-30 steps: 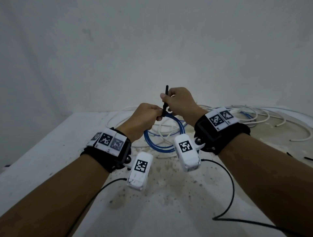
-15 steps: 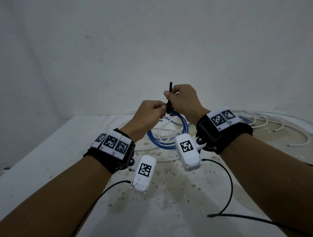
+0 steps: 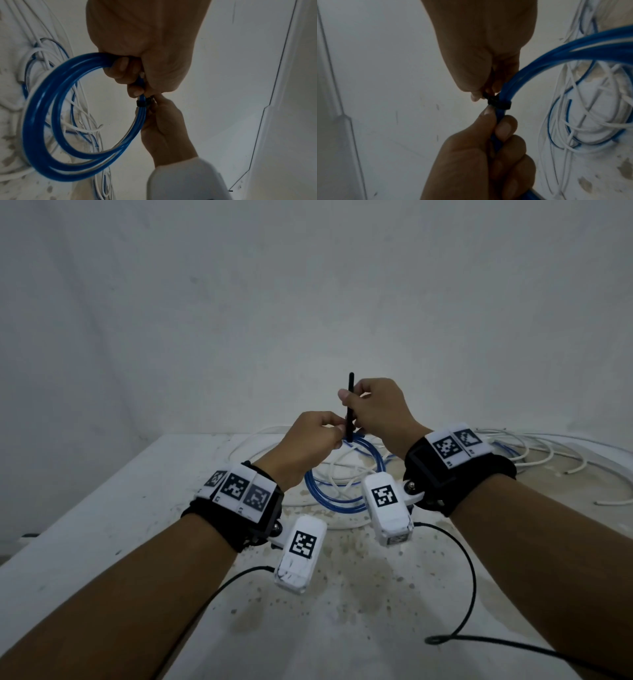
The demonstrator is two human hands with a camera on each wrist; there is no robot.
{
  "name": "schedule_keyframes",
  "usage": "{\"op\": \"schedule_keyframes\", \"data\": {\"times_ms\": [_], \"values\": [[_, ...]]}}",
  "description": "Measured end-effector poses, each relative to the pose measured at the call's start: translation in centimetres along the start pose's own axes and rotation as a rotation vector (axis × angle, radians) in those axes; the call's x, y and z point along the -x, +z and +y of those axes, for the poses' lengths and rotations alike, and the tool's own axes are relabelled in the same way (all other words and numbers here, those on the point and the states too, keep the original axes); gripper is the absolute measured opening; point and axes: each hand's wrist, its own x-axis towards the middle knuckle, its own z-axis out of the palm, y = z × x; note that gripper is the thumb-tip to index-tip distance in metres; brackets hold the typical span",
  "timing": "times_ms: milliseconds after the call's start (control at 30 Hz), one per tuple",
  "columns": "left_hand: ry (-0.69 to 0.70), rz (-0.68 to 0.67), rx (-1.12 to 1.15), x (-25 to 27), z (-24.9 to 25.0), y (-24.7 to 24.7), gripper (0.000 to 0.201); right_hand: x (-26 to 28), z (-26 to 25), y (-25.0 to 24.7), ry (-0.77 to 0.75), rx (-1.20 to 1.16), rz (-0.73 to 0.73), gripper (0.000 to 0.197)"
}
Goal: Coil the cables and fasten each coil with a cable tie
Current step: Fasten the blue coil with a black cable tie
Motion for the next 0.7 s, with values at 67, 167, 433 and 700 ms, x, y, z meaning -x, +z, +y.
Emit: {"op": "schedule_keyframes", "data": {"times_ms": [67, 167, 433, 700], "values": [[-0.041, 0.015, 0.031, -0.1, 0.1, 0.1, 0.02, -0.2, -0.6, 0.1, -0.069, 0.062, 0.028, 0.03], [-0.089, 0.025, 0.122, -0.4, 0.6, -0.1, 0.02, -0.5, -1.4, 0.1, -0.141, 0.123, 0.047, 0.031], [0.005, 0.007, 0.059, 0.3, 1.3, 0.1, 0.022, -0.5, 0.1, -0.5, -0.008, 0.115, 0.041, 0.035], [-0.083, 0.034, 0.124, 0.3, 1.2, -0.2, 0.016, 0.6, -0.8, -1.8, 0.116, -0.089, -0.19, 0.032]]}}
